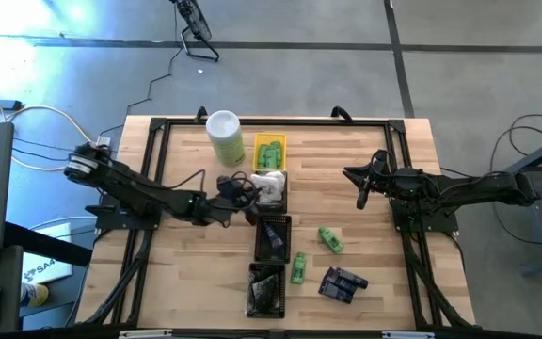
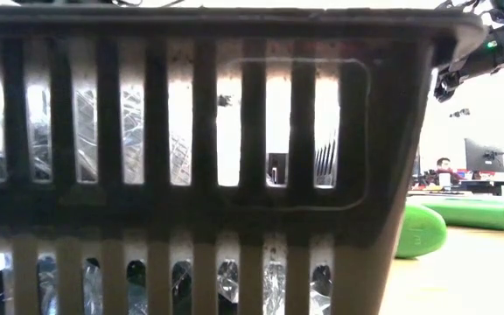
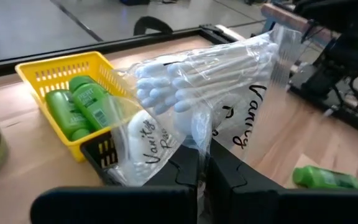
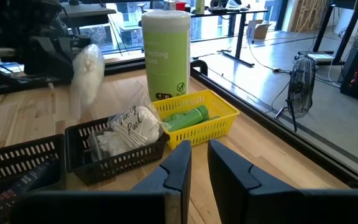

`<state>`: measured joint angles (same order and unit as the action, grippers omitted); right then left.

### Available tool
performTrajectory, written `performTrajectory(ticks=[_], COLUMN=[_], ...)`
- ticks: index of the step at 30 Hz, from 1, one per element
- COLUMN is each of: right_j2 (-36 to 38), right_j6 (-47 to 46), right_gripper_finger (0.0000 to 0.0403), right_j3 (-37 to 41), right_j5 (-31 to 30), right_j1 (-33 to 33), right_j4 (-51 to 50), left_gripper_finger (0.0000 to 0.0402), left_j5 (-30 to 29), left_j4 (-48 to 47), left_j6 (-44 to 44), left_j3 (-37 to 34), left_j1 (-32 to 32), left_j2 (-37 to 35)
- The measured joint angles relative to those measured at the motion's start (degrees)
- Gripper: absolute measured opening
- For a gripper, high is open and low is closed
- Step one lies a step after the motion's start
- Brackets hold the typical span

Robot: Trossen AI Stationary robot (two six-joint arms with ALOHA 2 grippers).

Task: Pick & Place Travel size toiletries
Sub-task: Put the white vanity pack into the top black basket

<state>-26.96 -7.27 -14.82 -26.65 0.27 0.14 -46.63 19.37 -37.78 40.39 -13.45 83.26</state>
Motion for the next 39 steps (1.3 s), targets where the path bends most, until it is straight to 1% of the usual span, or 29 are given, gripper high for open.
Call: performTrajectory(ticks=[6,15,27,34,39], right_j2=[0.0,-0.6,-2.8,-4.3,-5.0], right_j6=[0.0,0.0,0.0,0.0,0.7], right_gripper_finger=[0.0046,0.0046,0.0046,0.0046,0.0046], right_j3=[0.0,0.0,0.0,0.0,0.0], right_j5=[0.0,0.0,0.0,0.0,0.0], right_j1=[0.0,0.0,0.0,0.0,0.0], right_j4=[0.0,0.0,0.0,0.0,0.0], left_gripper_finger=[0.0003,0.0003,0.0003,0.0003,0.0004], left_j5=[-1.7,-0.4,1.1,1.3,1.4], left_j4=[-0.3,0.8,0.6,0.6,0.6], left_j6=[0.0,-1.3,-1.7,-5.7,-6.0], left_j3=[2.2,3.7,3.6,3.6,3.6], left_j1=[0.5,2.8,3.0,3.0,3.0], left_j2=[4.4,9.6,11.6,14.3,14.4])
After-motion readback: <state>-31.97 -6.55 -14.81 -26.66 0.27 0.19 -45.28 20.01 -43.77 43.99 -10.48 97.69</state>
